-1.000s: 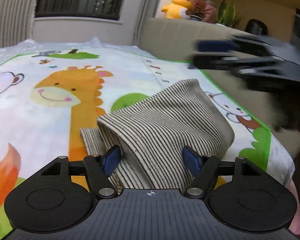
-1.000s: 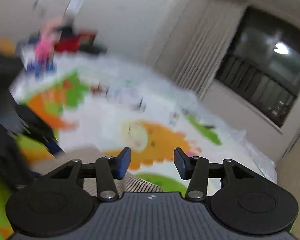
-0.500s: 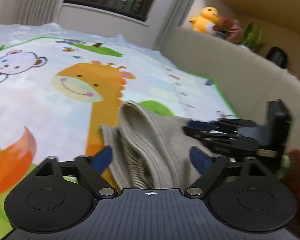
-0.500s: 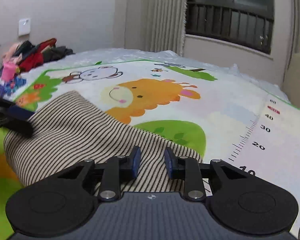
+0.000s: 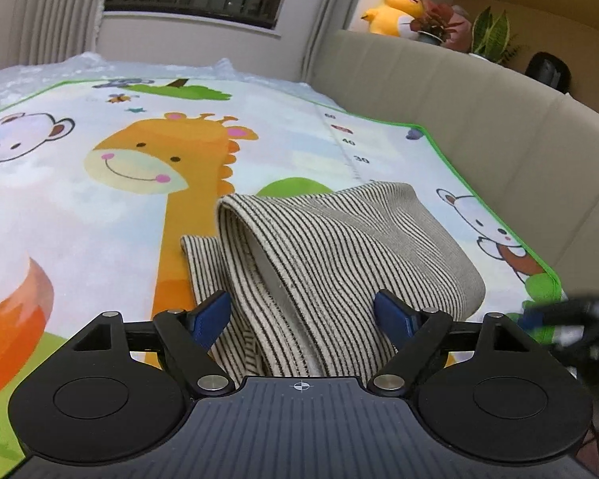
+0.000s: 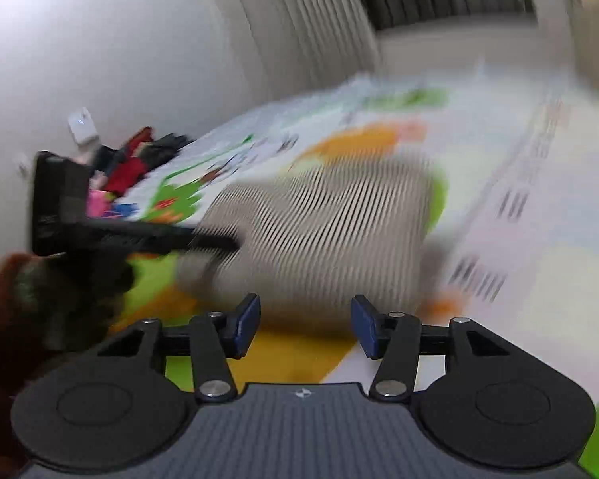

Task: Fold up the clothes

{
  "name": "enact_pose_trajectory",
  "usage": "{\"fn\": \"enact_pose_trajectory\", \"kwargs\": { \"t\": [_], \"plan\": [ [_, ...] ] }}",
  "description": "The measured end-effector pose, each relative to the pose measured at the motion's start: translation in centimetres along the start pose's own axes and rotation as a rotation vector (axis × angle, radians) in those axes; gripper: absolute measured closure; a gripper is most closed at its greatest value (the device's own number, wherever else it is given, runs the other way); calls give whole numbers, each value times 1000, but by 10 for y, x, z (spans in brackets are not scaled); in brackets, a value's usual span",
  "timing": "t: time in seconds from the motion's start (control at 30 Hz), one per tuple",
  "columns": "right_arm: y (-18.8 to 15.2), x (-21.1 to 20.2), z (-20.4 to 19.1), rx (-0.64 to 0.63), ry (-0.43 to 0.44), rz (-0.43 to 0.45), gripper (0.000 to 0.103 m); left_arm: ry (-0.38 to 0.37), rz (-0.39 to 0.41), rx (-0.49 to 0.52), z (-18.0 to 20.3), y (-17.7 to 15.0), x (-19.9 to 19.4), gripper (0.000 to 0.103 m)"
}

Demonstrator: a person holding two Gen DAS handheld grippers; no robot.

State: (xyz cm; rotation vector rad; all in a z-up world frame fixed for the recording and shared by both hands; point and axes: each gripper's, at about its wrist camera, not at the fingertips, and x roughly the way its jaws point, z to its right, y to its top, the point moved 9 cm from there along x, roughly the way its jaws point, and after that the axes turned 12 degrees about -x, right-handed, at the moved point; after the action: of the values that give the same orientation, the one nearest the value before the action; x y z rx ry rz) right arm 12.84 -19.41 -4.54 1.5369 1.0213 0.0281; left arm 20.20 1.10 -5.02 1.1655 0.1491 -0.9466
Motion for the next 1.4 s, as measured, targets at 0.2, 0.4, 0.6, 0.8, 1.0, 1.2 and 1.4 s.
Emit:
{"fn": "enact_pose_trajectory", "kwargs": {
  "t": [0.2, 0.4, 0.6, 0.8, 1.0, 1.2, 1.4],
  "plan": [
    [-2, 26, 1, 122, 62, -26, 64, 10, -2, -28, -9, 2, -2, 15],
    [33, 19, 6, 60, -24, 81, 64, 6, -6, -60, -16, 1, -2, 13],
    [73, -1, 5, -185, -205, 195, 51, -24, -15, -98, -19, -2, 1, 13],
    [45, 30, 49, -90, -289, 82, 44, -119, -75, -148, -8, -22, -7, 14],
    [42, 22, 39, -91, -189, 136, 88, -107, -79, -69, 7, -34, 1, 43],
    [92, 22, 30, -188, -201, 196, 89, -134, -1, -159, -7, 7, -9, 48],
    [83, 116, 61, -257, -328, -8, 79, -22, -16, -225, -42, 2, 14, 31]
  ]
}}
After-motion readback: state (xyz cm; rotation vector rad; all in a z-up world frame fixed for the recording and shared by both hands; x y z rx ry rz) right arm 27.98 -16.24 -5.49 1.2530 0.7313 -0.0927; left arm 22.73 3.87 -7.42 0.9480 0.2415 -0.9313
